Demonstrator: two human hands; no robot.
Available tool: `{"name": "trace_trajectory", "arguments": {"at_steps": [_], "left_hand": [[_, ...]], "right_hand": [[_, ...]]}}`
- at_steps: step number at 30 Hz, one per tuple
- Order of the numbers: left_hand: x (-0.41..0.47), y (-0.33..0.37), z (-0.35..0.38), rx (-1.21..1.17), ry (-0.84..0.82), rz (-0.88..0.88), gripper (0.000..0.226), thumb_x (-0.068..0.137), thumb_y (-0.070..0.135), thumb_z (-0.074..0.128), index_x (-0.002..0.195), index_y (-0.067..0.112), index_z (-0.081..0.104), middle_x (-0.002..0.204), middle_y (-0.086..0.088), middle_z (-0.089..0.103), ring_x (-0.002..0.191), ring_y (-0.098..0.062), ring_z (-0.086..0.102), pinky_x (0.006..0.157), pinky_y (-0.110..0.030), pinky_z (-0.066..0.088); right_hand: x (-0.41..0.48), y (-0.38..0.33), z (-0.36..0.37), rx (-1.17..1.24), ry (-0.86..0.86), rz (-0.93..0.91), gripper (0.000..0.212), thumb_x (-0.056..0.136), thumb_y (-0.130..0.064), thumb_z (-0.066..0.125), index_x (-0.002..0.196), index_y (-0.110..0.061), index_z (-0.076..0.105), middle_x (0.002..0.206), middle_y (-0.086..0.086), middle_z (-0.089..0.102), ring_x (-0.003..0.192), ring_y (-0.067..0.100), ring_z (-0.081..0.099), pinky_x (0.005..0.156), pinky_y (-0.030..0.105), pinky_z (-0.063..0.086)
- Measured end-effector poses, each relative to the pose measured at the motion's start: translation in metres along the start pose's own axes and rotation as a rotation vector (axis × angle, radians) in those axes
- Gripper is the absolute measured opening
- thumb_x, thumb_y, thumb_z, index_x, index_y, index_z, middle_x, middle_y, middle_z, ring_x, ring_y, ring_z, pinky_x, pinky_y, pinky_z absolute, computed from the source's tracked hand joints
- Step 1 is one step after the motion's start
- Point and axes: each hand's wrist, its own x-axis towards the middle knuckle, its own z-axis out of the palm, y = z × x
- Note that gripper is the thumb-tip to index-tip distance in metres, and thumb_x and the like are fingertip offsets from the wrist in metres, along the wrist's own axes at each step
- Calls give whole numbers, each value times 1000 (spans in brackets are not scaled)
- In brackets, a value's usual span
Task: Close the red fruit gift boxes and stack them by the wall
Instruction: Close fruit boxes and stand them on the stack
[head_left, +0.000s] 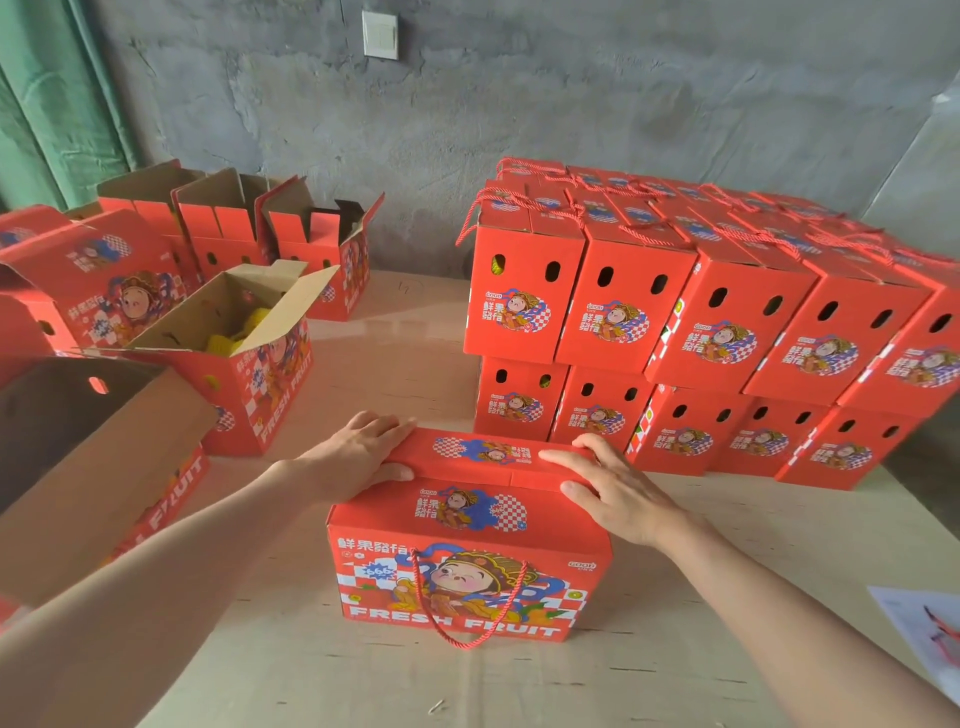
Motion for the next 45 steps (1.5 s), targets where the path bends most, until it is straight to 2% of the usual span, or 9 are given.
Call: {"name": "trace_trajectory", "arguments": {"at_steps": [4, 11, 15, 19, 22, 30, 35, 40, 45], "left_hand": [[1, 1, 5, 6, 9, -2, 75, 92, 60, 30, 153, 24, 5, 155, -1, 19, 140, -21, 13, 115, -33, 14], [-2, 2, 4, 26, -70, -6, 59, 94, 61, 19, 146, 49, -7, 153, 2, 10, 142, -25, 7, 115, -48, 21], [3, 11, 3, 78, -80, -82, 65, 78, 72, -6, 141, 56, -12, 154, -1, 8, 144, -27, 4, 117, -50, 7], [13, 37, 9, 145, -56, -160, 58, 95, 59, 4, 146, 41, -18, 159, -10, -2, 146, -32, -7, 115, -52, -9], [10, 51, 15, 82, -14, -125, 53, 100, 49, 5, 146, 40, -19, 157, 1, -22, 143, -27, -22, 113, -52, -14], [-16, 142, 50, -73, 142, -51, 59, 100, 48, 9, 152, 23, -5, 157, 9, -16, 144, -15, -19, 115, -37, -13], [-16, 126, 49, -79, 353, 6, 53, 101, 46, 16, 150, 27, 22, 158, 14, 10, 147, -9, 6, 116, -28, 0], [-4, 75, 24, -143, 290, 225, 40, 102, 29, 35, 141, 31, 42, 148, 21, 28, 143, -3, 16, 120, -34, 1], [0, 56, 5, 100, 154, 137, 41, 102, 39, 29, 140, 53, 26, 154, 25, 13, 146, -8, -1, 113, -47, -18]], "right_hand": [[0, 0, 3, 20, -6, -2, 42, 100, -46, 32, 138, -61, 23, 140, -12, 18, 130, 12, 29, 103, 28, 30], [-3, -3, 6, 48, -1, -9, 43, 101, -44, 31, 138, -63, 20, 143, -11, 14, 137, 10, 16, 111, 29, 21], [-4, -5, 5, 17, -3, -3, 43, 102, -42, 29, 141, -58, 21, 145, -7, 13, 139, 11, 13, 113, 28, 15], [-3, -4, 5, -33, -35, -15, 43, 102, -44, 25, 139, -61, 10, 156, -12, -3, 145, 10, -2, 116, 32, 6], [-1, -2, 7, -35, -70, -36, 43, 102, -44, 22, 134, -67, 4, 156, -17, -22, 143, 9, -22, 114, 35, -6], [3, -6, 11, 28, 103, -49, 42, 102, -30, 36, 137, -51, 25, 149, -5, 27, 135, 10, 18, 100, 16, 7], [0, -17, 16, 1, 261, -9, 40, 99, -27, 48, 136, -40, 43, 140, 0, 41, 129, 18, 34, 102, 26, 17], [-20, -65, 41, -10, 421, 194, 43, 93, -38, 37, 133, -40, 52, 124, 18, 52, 110, 36, 46, 101, 40, 33], [-42, -65, 26, -113, 108, 64, 57, 91, -68, 24, 145, -50, 23, 109, 2, 33, 110, 24, 35, 97, 33, 34]]}}
